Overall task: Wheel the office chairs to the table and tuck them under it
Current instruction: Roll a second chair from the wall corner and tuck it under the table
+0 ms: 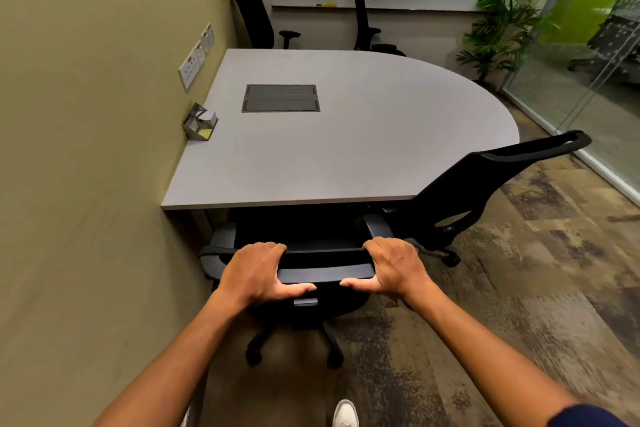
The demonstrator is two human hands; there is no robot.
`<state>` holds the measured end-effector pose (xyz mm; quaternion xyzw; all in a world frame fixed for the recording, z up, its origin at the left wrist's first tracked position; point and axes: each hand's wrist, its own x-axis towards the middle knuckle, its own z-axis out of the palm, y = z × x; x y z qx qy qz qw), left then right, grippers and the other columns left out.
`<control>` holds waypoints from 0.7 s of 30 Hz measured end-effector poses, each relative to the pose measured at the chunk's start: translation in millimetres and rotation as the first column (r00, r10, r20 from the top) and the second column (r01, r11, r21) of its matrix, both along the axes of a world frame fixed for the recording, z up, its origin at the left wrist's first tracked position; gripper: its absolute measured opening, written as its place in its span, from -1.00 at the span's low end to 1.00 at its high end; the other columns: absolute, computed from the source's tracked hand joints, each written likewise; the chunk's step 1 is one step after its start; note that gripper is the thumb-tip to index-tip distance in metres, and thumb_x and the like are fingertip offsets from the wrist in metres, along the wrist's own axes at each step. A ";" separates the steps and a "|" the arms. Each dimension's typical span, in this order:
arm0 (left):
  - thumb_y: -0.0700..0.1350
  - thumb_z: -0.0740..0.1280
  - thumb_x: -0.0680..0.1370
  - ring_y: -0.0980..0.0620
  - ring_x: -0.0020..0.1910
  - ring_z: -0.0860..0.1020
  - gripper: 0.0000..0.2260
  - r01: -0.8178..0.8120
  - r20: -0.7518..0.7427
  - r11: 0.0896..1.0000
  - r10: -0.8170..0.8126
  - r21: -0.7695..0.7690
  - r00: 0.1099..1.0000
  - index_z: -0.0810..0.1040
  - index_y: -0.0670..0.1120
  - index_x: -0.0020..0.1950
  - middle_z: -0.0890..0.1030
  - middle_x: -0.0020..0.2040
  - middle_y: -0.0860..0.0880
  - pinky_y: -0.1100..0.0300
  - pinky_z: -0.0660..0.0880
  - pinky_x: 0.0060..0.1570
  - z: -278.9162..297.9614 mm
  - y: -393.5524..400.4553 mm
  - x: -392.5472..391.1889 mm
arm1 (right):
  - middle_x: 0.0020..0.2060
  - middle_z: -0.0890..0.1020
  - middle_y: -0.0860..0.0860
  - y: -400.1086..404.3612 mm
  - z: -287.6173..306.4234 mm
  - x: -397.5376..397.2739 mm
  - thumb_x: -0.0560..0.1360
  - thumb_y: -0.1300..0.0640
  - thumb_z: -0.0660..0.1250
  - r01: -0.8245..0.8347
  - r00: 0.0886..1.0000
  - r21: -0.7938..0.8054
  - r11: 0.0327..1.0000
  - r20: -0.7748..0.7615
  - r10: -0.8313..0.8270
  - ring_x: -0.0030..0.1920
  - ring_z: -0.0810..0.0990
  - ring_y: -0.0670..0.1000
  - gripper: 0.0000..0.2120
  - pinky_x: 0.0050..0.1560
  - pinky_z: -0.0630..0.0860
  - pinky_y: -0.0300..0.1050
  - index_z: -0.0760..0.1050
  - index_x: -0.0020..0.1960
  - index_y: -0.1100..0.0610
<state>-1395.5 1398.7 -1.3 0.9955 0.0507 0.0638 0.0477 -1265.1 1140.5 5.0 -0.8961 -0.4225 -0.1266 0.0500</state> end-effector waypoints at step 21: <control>0.72 0.07 0.21 -0.03 -0.06 0.66 -0.08 -0.037 0.022 0.999 0.037 0.026 0.999 0.63 -0.03 0.05 0.70 -0.04 0.02 0.03 0.62 -0.08 3.7 71.7 73.1 | -0.43 0.49 -0.02 73.7 -8.5 83.2 0.28 -0.71 -0.09 -0.034 0.999 0.070 0.997 -0.013 0.035 -0.44 0.47 0.02 -0.15 -0.48 0.32 -0.12 0.39 -0.34 0.10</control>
